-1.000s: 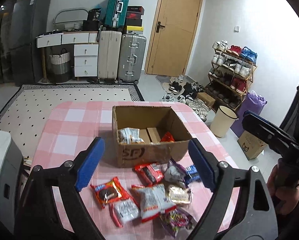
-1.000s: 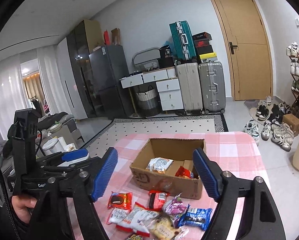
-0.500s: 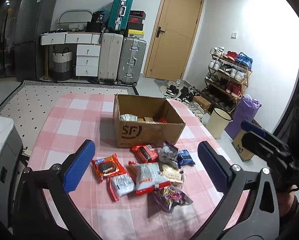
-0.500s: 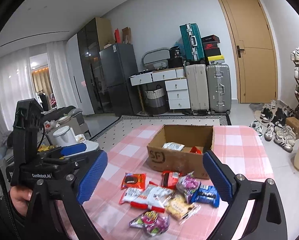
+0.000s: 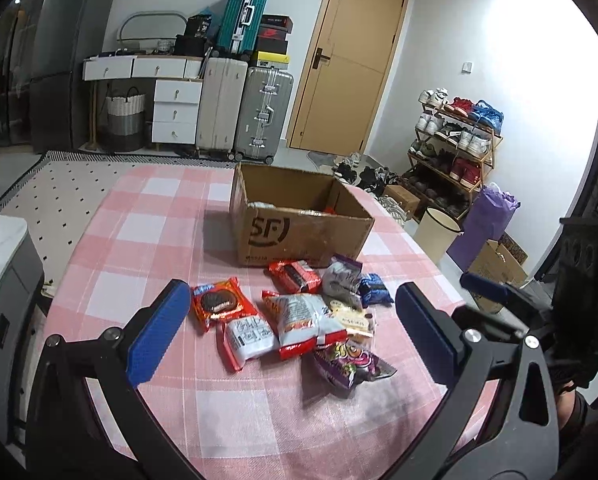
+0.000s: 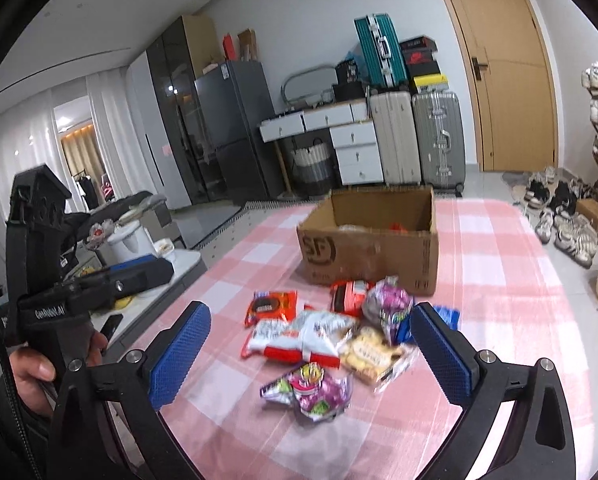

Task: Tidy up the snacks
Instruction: 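Withdraw both tools from the box back toward the snack pile, then grasp the purple candy bag with the right tool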

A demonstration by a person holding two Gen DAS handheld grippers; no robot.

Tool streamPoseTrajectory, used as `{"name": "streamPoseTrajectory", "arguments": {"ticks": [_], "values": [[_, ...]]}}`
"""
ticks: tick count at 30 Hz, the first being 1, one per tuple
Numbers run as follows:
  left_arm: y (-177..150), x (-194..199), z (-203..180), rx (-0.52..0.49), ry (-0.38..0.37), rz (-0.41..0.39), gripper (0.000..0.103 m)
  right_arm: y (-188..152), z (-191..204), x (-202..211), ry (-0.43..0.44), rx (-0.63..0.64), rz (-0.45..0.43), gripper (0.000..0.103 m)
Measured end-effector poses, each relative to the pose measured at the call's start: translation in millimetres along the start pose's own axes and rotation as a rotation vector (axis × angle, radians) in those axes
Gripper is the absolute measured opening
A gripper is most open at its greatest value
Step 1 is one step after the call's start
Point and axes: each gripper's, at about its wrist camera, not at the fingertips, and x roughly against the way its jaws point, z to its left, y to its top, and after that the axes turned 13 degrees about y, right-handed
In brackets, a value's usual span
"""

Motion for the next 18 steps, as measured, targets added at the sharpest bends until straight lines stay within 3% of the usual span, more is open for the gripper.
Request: {"name": "streamPoseTrajectory", "arguments": {"ticks": [18], "values": [[-40.9, -35.2, 10.8, 0.014, -0.005, 0.074, 0.102, -50.3, -21.2, -56.2, 0.040, -0.063, 0.139, 0.103]]}}
